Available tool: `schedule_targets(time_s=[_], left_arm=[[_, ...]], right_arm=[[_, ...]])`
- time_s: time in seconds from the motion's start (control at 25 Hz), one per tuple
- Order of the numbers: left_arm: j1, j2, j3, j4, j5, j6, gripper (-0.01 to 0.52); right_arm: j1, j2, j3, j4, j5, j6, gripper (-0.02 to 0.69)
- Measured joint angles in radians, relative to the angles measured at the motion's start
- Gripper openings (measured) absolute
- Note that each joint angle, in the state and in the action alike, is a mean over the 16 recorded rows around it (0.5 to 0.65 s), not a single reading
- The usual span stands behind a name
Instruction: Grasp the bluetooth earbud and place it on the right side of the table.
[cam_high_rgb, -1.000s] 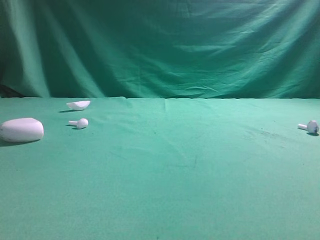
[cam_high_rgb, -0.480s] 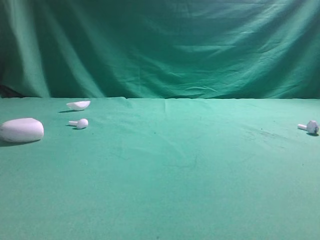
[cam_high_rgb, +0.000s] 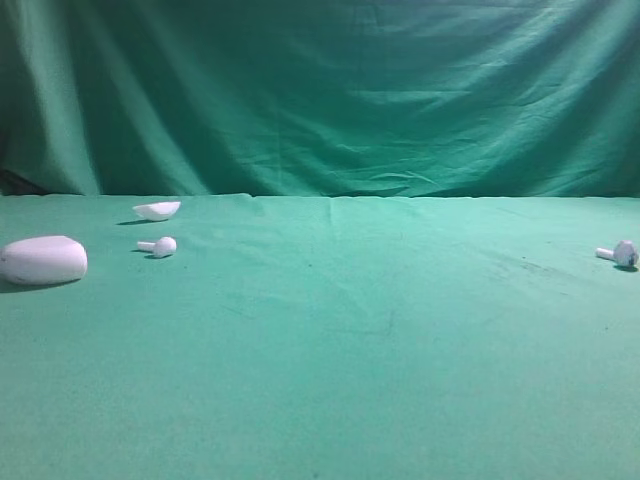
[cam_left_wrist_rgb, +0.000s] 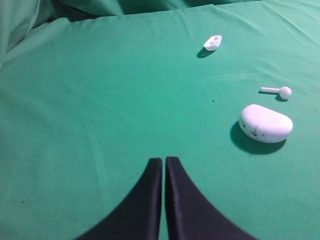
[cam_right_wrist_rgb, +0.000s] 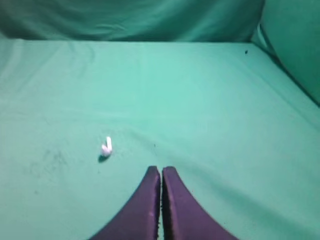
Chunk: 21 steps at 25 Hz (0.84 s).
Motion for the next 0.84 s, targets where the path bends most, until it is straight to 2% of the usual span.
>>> schedule_targets(time_s=[0.32,0.84], left_arm=[[0.000,0.000,0.000,0.000,0.000,0.000,0.000],[0.000,0.000,0.000,0.000,0.000,0.000,0.000]], right_arm=[[-0.039,-0.007,0.140,0.010,-0.081,0.003,0.000],[-0.040,-0.007,0.167,0.021,-0.111,0.007,0.000]])
